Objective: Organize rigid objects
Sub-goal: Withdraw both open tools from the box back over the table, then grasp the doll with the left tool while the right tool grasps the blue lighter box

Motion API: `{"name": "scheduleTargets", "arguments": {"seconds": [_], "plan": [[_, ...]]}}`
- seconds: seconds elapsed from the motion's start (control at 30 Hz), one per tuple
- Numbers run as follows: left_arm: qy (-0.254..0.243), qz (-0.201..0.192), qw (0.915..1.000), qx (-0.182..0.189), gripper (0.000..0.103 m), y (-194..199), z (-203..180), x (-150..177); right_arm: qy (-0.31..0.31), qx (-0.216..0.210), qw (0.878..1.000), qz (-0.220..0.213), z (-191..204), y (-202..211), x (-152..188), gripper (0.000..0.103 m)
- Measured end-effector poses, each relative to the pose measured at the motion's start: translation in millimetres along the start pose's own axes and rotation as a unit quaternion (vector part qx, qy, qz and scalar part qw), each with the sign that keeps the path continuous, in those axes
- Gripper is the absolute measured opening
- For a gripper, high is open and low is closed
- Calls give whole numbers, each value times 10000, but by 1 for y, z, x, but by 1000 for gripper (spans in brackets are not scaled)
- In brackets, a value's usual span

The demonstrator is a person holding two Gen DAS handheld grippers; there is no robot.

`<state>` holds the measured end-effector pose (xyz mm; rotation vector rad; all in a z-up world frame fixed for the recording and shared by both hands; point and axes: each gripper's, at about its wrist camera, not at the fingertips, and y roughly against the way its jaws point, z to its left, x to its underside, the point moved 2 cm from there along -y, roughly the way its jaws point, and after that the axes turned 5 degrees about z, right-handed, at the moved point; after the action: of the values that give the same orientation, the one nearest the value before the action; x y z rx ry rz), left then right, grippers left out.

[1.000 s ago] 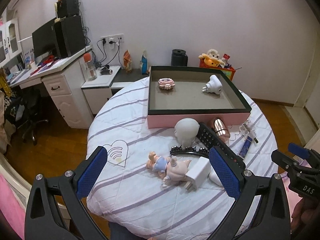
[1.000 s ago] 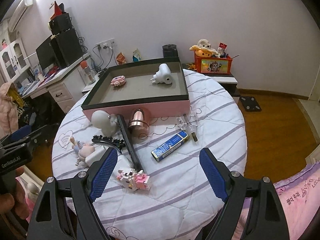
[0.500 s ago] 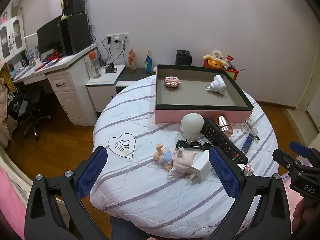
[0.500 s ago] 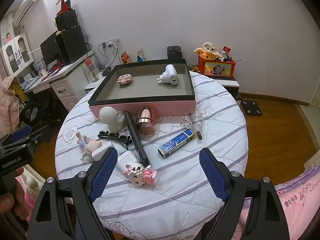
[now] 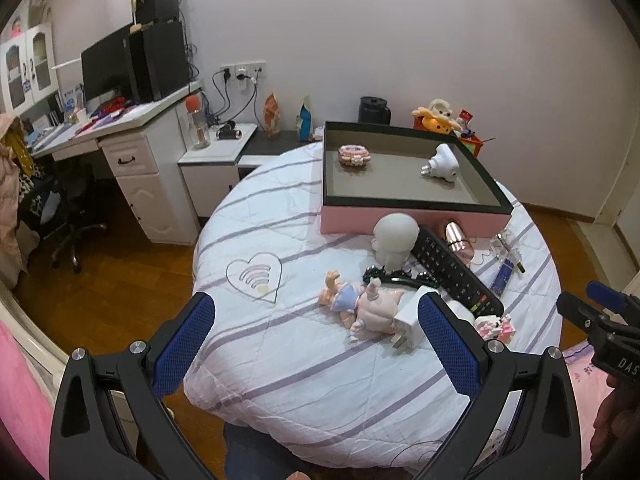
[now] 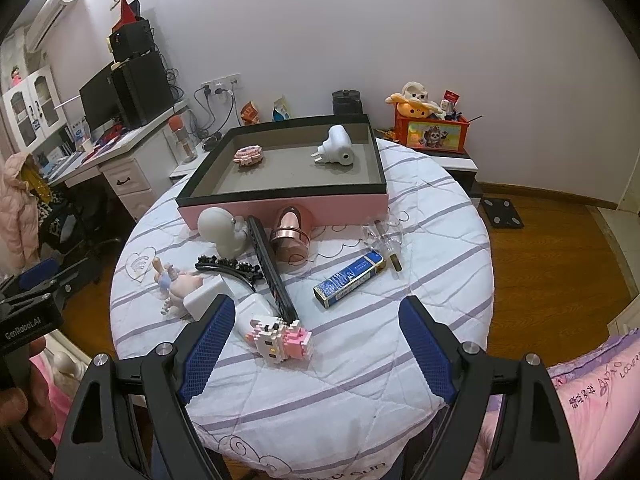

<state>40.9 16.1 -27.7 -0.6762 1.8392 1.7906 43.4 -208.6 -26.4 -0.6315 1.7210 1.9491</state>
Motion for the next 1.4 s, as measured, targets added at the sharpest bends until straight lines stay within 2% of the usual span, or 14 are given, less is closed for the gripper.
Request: {"name": "scheduleTargets", "arguments": {"seconds": [0.47,0.77,1.03,1.17,1.27,1.33,1.4], "plan": [[-46,227,9996,173,102,-22,-8,11,-121,46,9998,132,-8,-5,6,85],[2,515,9983,285,102,-66,-17,8,-174,75,9994,273,-12,-19,6,85],[152,797,9964,233,103,-113,-15,4,-213,95,9986,475,-18,-39,6,85],[349,885,9936,613,103,-131,-17,4,-222,93,9980,577,-21,-49,5,85],[355,1000,9917,723,103,-148,-23,7,-225,96,9976,651,-21,-57,5,85],[222,883,9939,624,103,-148,-28,7,-200,88,9974,680,-20,-60,4,85],[269,834,9937,701,100,-148,-28,7,-187,85,9974,693,-20,-62,3,85]]}}
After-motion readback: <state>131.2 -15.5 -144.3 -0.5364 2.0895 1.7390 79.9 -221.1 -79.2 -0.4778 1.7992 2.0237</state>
